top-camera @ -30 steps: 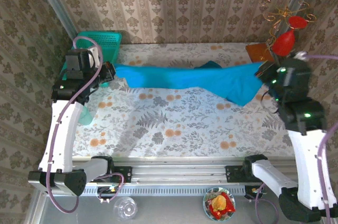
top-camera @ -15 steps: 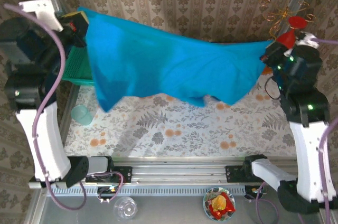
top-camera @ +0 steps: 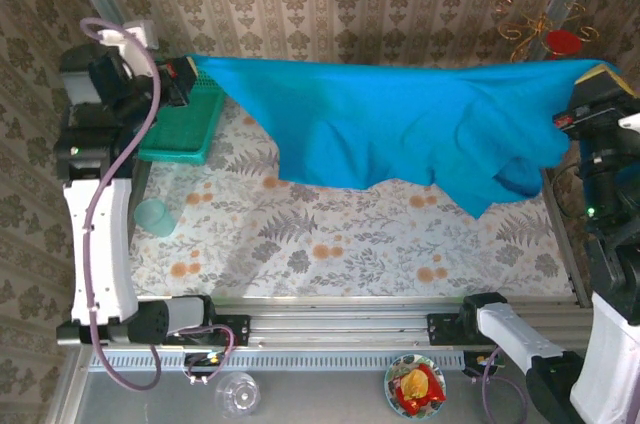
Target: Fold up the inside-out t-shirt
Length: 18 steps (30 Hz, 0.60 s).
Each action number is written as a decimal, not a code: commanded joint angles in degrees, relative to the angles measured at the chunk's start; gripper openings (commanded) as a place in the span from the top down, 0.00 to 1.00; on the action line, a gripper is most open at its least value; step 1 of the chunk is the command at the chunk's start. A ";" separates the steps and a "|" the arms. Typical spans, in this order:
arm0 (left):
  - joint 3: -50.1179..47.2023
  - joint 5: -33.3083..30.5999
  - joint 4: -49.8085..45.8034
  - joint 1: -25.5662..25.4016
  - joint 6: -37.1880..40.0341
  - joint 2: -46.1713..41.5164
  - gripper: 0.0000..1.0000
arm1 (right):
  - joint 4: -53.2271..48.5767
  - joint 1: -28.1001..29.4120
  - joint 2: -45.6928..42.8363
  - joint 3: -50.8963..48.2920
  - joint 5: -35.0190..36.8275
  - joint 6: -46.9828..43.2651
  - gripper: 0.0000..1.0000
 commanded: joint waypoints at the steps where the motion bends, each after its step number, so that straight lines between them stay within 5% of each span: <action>1: -0.16 1.75 5.06 1.40 -1.42 -5.75 1.00 | 3.03 -0.63 -1.45 -0.64 0.89 -1.80 1.00; 10: -3.95 -0.35 9.36 1.41 -0.08 -16.83 1.00 | 4.00 -0.63 -5.48 1.60 0.36 -4.07 1.00; 18: 0.99 1.77 10.73 1.38 -1.38 -9.01 1.00 | 5.10 -0.64 4.51 9.38 -0.50 -4.87 1.00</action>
